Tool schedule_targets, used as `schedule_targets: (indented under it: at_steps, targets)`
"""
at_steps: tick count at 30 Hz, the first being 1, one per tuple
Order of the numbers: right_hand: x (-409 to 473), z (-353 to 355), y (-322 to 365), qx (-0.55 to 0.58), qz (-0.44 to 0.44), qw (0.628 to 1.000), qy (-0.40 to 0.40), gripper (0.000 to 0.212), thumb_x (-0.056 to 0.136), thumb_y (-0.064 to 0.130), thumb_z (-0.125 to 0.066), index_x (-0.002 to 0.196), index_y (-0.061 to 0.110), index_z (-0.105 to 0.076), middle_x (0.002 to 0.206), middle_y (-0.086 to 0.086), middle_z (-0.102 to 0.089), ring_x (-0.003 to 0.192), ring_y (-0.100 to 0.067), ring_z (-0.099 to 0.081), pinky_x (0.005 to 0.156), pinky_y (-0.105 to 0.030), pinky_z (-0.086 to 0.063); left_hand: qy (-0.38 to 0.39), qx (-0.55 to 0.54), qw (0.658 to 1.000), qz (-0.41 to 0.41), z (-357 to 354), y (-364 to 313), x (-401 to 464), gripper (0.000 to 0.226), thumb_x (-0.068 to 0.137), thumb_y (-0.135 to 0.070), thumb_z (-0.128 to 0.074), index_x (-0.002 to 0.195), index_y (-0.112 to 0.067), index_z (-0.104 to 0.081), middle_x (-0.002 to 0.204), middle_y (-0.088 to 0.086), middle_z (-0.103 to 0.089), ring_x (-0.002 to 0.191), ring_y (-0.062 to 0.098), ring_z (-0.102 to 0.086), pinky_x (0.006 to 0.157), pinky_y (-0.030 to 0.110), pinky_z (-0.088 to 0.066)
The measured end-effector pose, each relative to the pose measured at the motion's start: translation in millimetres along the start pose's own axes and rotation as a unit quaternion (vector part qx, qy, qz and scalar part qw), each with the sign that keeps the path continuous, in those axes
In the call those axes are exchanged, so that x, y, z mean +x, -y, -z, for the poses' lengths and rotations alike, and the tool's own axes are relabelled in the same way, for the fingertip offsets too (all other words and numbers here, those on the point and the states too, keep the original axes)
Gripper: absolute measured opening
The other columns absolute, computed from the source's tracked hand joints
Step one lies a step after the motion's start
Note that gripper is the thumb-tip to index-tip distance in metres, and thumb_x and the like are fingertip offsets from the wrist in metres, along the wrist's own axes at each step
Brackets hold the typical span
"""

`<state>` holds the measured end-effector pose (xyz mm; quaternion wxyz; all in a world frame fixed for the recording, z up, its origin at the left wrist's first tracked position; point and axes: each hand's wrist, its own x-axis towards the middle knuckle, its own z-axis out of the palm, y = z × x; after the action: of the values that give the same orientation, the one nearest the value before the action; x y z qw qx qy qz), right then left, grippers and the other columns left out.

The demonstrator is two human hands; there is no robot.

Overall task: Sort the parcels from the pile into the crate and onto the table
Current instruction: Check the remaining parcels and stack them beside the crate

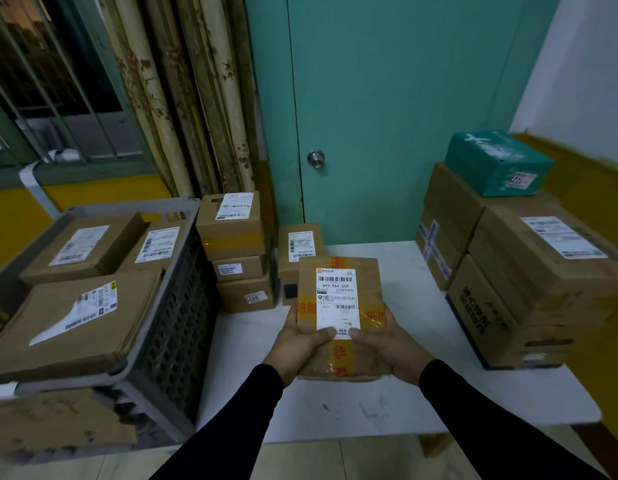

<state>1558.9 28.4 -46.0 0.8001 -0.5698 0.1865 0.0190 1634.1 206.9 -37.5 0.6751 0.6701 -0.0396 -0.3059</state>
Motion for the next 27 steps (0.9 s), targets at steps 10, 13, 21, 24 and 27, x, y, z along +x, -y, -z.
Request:
schedule_targets:
  at_steps: [10, 13, 21, 24, 27]
  targets:
    - [0, -1, 5, -0.009, 0.009, 1.0, -0.01, 0.072, 0.085, -0.003, -0.076, 0.14, 0.03, -0.044, 0.118, -0.003, -0.075, 0.103, -0.025, -0.074, 0.077, -0.04, -0.063, -0.005, 0.015, 1.0, -0.011, -1, -6, -1, 0.071, 0.084, -0.012, -0.081, 0.141, -0.038, -0.046, 0.124, -0.006, -0.071, 0.11, 0.021, -0.07, 0.094, 0.047, -0.059]
    - [1, -1, 6, -0.019, 0.014, 1.0, -0.012, 0.072, 0.086, -0.002, -0.076, 0.14, 0.032, -0.043, 0.119, -0.002, -0.074, 0.102, -0.023, -0.074, 0.076, -0.04, -0.063, -0.009, 0.025, 0.999, -0.018, -4, -7, -3, 0.067, 0.088, -0.009, -0.077, 0.14, -0.039, -0.046, 0.125, -0.007, -0.07, 0.11, 0.019, -0.07, 0.089, 0.04, -0.061]
    - [3, -5, 12, -0.058, 0.038, 0.995, -0.075, 0.058, 0.09, 0.022, -0.076, 0.138, 0.02, -0.043, 0.117, 0.002, -0.068, 0.094, -0.016, -0.073, 0.065, -0.025, -0.059, -0.045, -0.031, 0.998, -0.002, -3, -12, -2, 0.069, 0.078, -0.036, -0.087, 0.132, -0.026, -0.045, 0.12, 0.001, -0.073, 0.099, 0.022, -0.075, 0.085, 0.043, -0.061]
    - [6, -9, 18, -0.07, 0.071, 0.992, -0.077, 0.043, 0.091, 0.033, -0.073, 0.127, 0.032, -0.049, 0.116, 0.005, -0.069, 0.096, -0.013, -0.073, 0.07, -0.026, -0.061, -0.087, -0.018, 0.996, -0.029, -5, -22, -3, 0.056, 0.084, -0.043, -0.079, 0.124, -0.026, -0.044, 0.113, -0.002, -0.071, 0.097, 0.017, -0.073, 0.081, 0.034, -0.058]
    - [6, -13, 19, -0.116, 0.104, 0.985, -0.071, 0.058, 0.072, 0.059, -0.083, 0.123, 0.043, -0.059, 0.118, 0.005, -0.073, 0.104, -0.015, -0.073, 0.093, -0.044, -0.059, -0.085, 0.049, 0.992, -0.08, -5, -25, -4, 0.068, 0.07, -0.06, -0.082, 0.127, -0.038, -0.051, 0.119, -0.005, -0.07, 0.107, 0.016, -0.07, 0.096, 0.043, -0.057]
